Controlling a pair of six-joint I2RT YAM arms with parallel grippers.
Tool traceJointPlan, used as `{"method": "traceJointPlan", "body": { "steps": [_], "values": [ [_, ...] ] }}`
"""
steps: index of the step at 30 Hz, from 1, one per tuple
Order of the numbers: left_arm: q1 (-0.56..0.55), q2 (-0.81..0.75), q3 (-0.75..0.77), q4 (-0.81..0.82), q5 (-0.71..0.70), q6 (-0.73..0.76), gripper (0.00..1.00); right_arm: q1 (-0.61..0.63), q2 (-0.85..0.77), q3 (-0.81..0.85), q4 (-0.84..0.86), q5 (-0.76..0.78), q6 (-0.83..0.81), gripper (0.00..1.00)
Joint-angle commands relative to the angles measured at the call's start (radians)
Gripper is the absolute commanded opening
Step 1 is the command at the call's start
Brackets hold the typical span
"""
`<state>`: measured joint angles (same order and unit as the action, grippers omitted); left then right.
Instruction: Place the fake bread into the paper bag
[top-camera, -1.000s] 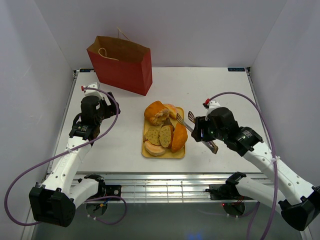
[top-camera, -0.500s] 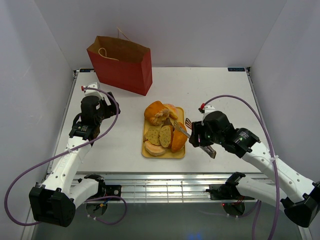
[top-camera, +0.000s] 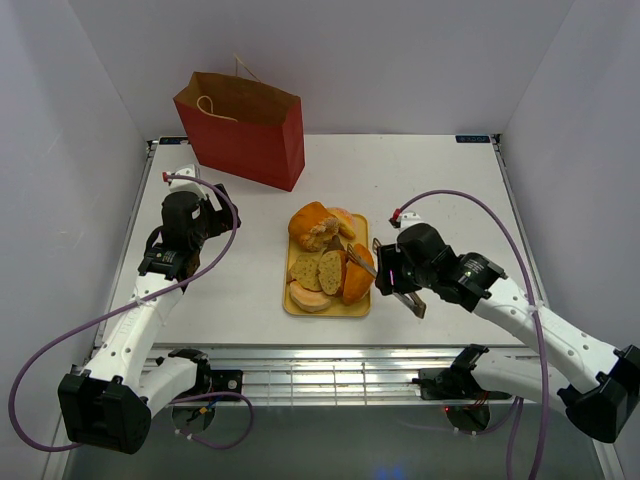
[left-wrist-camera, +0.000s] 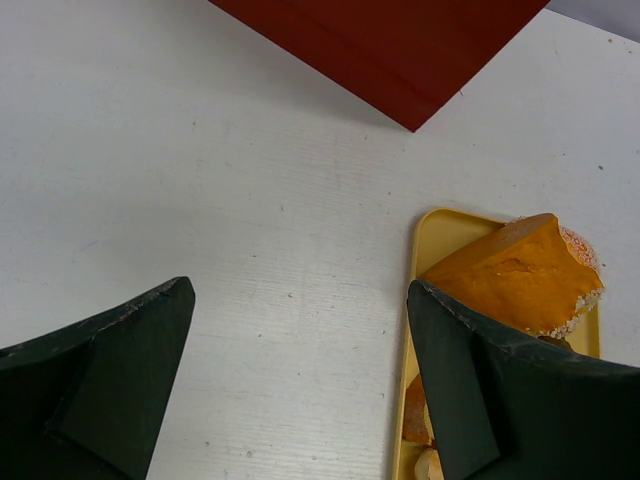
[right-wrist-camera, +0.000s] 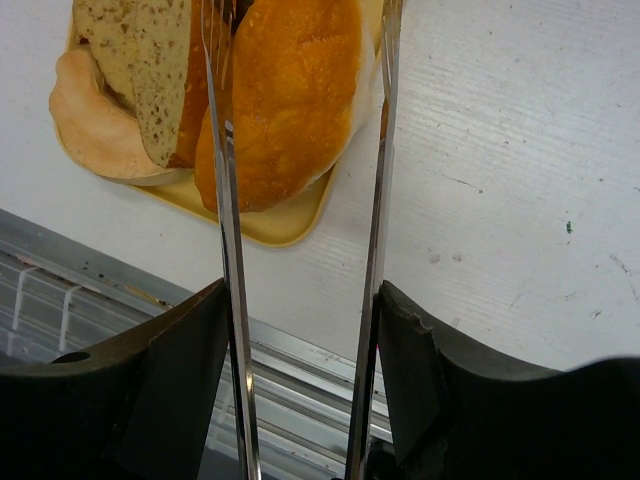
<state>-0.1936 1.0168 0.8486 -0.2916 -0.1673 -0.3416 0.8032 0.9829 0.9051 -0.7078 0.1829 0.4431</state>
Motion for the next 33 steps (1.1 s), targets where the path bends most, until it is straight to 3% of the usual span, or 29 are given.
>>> {"method": "traceJointPlan", "body": {
  "steps": [1, 13, 25, 27, 33],
  "values": [
    [-0.004, -0.024, 0.023, 0.011, 0.015, -0.004, 0.98, 0.011, 0.020, 0.034, 0.014, 0.041, 0.013, 0.63],
    [-0.004, -0.030, 0.023, 0.011, 0.009, -0.002, 0.98, 0.030, 0.073, 0.066, 0.031, 0.029, 0.012, 0.63],
    [-0.006, -0.037, 0.021, 0.014, 0.015, -0.002, 0.98, 0.031, 0.068, 0.064, 0.011, -0.011, 0.016, 0.56],
    [-0.004, -0.038, 0.020, 0.012, 0.015, 0.000, 0.98, 0.030, 0.071, 0.069, 0.005, -0.022, 0.008, 0.53],
    [-0.004, -0.041, 0.018, 0.014, 0.014, 0.001, 0.98, 0.030, 0.071, 0.084, -0.015, -0.034, -0.018, 0.31]
  ]
}}
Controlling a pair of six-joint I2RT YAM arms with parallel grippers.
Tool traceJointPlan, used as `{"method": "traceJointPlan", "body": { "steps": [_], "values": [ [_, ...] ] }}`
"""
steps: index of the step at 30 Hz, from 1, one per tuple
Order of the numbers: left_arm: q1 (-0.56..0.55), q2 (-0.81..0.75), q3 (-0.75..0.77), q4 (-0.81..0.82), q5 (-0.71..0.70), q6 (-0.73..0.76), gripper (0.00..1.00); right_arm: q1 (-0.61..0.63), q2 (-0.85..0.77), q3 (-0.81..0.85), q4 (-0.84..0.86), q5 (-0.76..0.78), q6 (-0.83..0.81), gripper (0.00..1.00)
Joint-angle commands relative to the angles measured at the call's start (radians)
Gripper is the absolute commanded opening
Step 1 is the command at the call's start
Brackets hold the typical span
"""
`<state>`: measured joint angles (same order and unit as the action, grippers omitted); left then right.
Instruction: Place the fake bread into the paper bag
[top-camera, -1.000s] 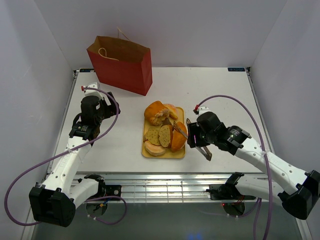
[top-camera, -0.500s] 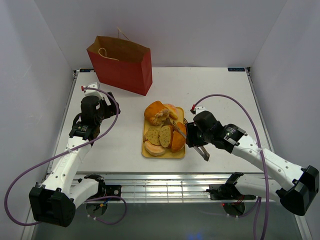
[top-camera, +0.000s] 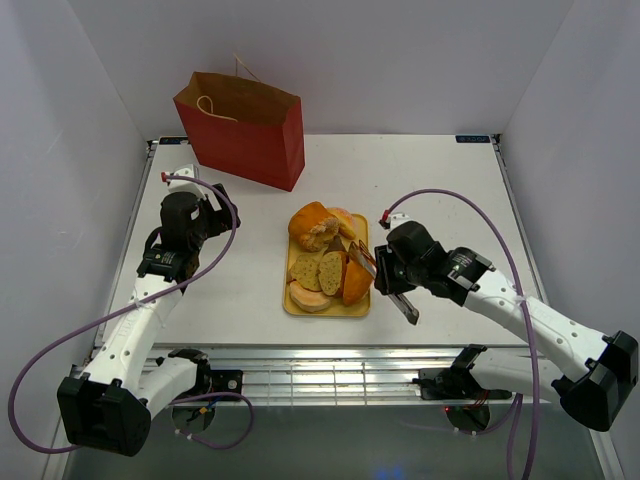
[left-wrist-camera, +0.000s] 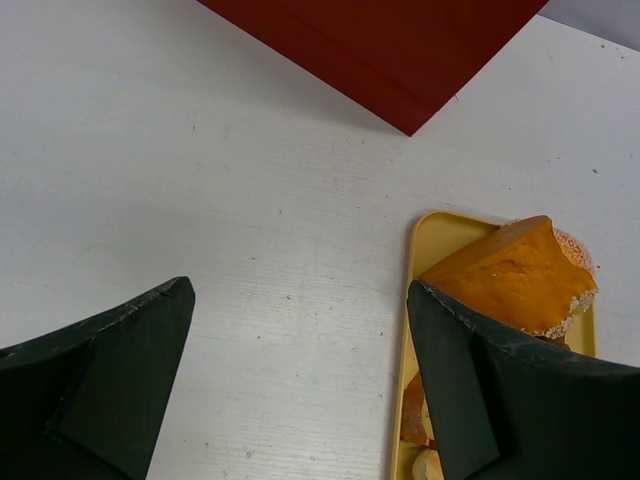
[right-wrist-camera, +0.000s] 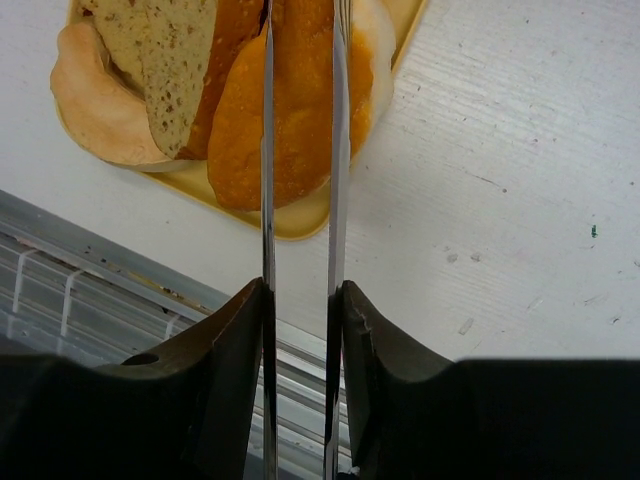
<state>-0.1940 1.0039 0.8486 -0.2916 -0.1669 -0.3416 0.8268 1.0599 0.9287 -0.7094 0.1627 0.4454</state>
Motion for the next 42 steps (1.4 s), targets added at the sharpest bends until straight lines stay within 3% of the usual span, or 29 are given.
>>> {"method": "traceJointPlan", "body": {
  "steps": [1, 6, 28, 42],
  "values": [
    [-0.004, -0.030, 0.018, 0.016, 0.013, 0.001, 0.98, 0.006, -0.006, 0.065, -0.025, -0.011, -0.028, 0.26],
    [-0.005, -0.028, 0.020, 0.016, 0.010, 0.003, 0.98, 0.006, -0.020, 0.078, -0.038, -0.006, -0.037, 0.08],
    [-0.005, -0.040, 0.015, 0.014, -0.028, 0.007, 0.98, 0.006, 0.012, 0.361, 0.013, -0.011, -0.102, 0.08],
    [-0.004, -0.065, 0.007, 0.014, -0.129, -0.002, 0.98, -0.011, 0.285, 0.697, 0.253, 0.055, -0.241, 0.08]
  ]
}}
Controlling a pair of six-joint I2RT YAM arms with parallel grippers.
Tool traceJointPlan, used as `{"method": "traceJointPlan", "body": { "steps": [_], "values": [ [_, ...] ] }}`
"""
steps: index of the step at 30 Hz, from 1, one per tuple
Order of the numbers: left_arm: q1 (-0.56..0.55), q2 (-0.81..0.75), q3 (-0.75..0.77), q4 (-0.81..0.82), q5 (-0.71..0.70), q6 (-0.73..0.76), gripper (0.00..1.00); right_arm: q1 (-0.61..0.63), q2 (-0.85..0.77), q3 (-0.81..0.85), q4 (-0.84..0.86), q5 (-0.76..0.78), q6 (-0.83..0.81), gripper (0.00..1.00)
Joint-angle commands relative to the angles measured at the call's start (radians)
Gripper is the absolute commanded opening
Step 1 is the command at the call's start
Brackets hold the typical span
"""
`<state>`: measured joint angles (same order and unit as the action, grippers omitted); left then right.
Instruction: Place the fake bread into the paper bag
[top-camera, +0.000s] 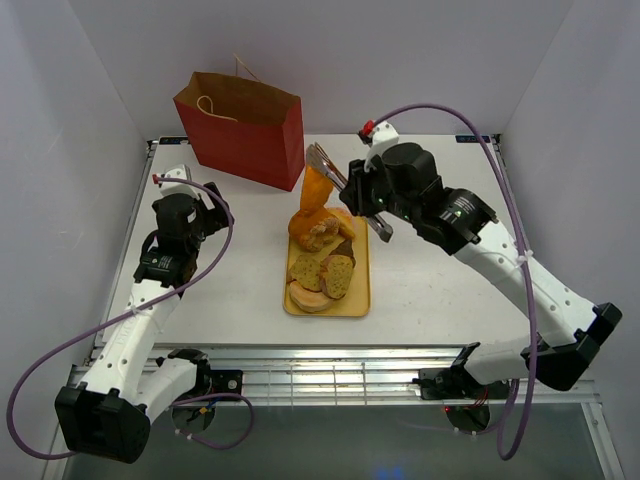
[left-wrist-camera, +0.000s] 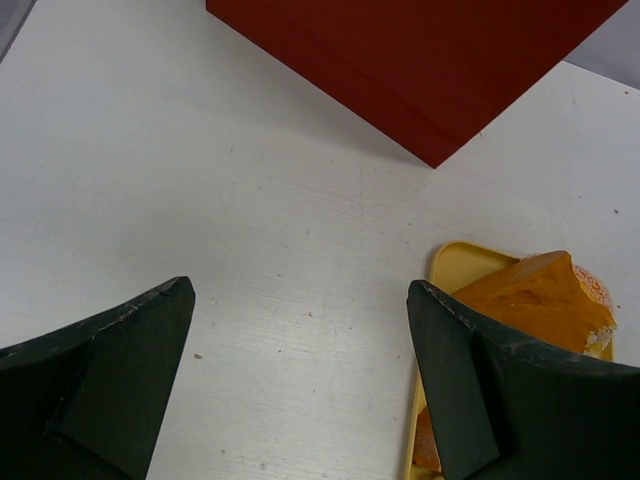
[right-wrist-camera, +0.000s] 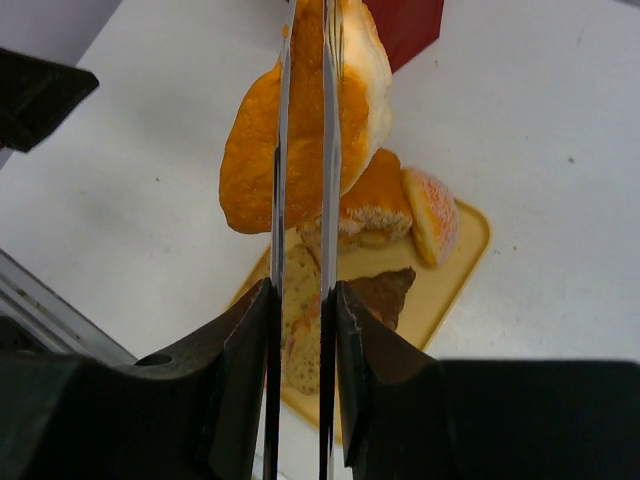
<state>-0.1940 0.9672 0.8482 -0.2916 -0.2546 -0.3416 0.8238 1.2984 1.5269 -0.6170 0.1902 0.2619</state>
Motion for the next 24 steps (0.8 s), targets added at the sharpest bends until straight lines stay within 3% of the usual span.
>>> {"method": "traceJointPlan", "body": {
  "steps": [1, 16, 24],
  "values": [
    [-0.004, -0.030, 0.006, 0.016, -0.049, -0.007, 0.98, -0.018, 0.067, 0.122, 0.177, 0.026, -0.064, 0.08],
    [-0.004, -0.001, 0.002, 0.023, -0.011, -0.030, 0.98, -0.100, 0.585, 0.740, 0.393, -0.029, -0.113, 0.08],
    [-0.005, 0.001, 0.005, 0.025, 0.038, -0.037, 0.98, -0.101, 0.659, 0.650, 0.761, 0.025, -0.188, 0.08]
  ]
}}
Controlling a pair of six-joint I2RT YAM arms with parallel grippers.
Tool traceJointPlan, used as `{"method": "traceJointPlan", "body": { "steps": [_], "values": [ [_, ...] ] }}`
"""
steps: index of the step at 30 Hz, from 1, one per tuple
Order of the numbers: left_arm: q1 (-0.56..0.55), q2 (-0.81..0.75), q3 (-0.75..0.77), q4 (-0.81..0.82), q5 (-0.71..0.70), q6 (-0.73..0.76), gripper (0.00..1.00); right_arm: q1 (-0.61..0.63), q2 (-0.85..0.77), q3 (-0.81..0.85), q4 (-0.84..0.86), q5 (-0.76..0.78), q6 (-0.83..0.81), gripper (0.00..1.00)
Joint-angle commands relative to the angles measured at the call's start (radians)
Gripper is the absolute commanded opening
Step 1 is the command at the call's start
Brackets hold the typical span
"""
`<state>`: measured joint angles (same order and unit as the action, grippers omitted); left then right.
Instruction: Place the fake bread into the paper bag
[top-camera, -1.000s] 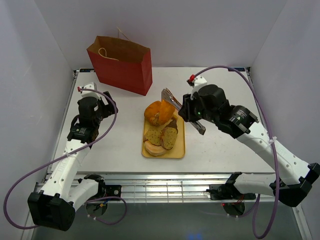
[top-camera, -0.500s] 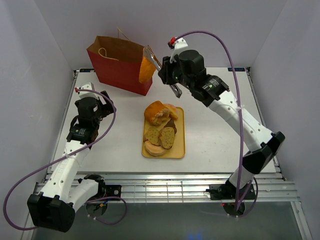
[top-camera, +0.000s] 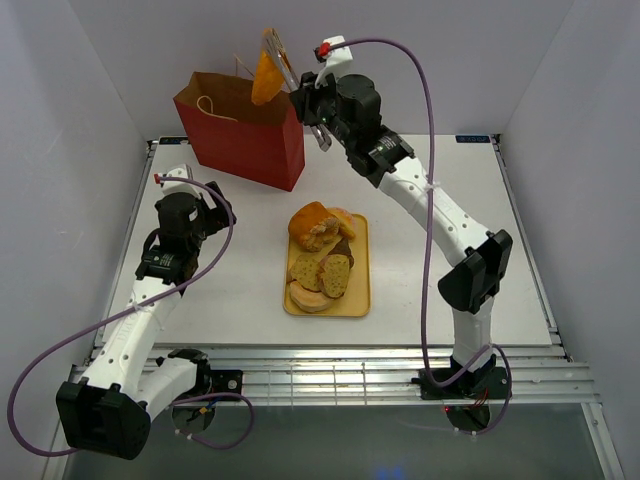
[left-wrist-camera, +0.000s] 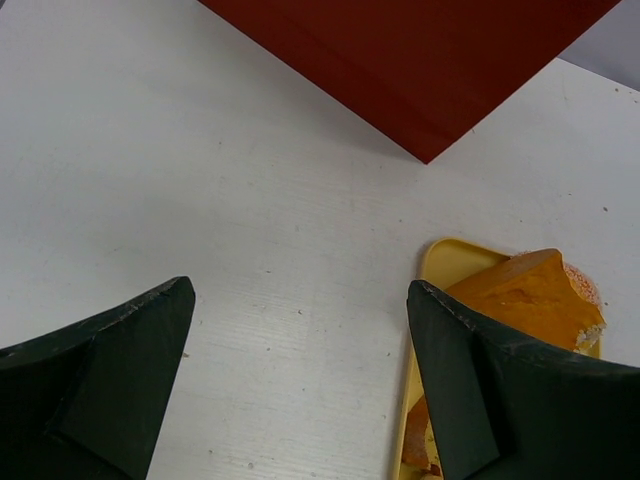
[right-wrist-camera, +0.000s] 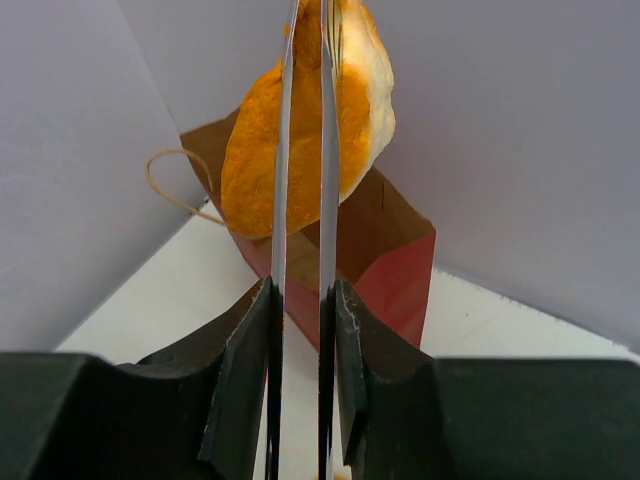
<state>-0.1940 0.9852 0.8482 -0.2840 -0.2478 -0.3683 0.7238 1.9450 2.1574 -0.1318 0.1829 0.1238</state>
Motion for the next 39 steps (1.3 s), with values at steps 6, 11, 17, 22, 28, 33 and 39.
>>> {"method": "traceJointPlan", "body": {
  "steps": [6, 11, 17, 22, 28, 33, 39],
  "values": [
    [-0.005, -0.028, 0.005, 0.020, 0.033, -0.004, 0.98, -0.001, 0.112, 0.055, 0.368, 0.029, -0.082, 0.08],
    [-0.005, -0.022, 0.006, 0.022, 0.044, -0.006, 0.98, -0.001, 0.175, 0.059, 0.405, 0.018, -0.098, 0.08],
    [-0.005, -0.020, 0.008, 0.019, 0.056, -0.006, 0.98, -0.004, 0.216, 0.056, 0.417, 0.013, -0.107, 0.08],
    [-0.005, -0.023, 0.009, 0.017, 0.062, -0.006, 0.98, -0.004, 0.207, 0.004, 0.432, -0.008, -0.104, 0.08],
    [-0.005, -0.016, 0.009, 0.019, 0.071, -0.006, 0.98, -0.004, 0.187, -0.041, 0.428, -0.010, -0.089, 0.35],
    [-0.004, -0.016, 0.008, 0.019, 0.073, -0.006, 0.98, -0.003, 0.183, -0.037, 0.400, -0.016, -0.084, 0.42],
    [-0.005, -0.016, 0.008, 0.019, 0.073, -0.003, 0.98, -0.004, 0.177, -0.018, 0.377, -0.025, -0.087, 0.52]
  ]
}}
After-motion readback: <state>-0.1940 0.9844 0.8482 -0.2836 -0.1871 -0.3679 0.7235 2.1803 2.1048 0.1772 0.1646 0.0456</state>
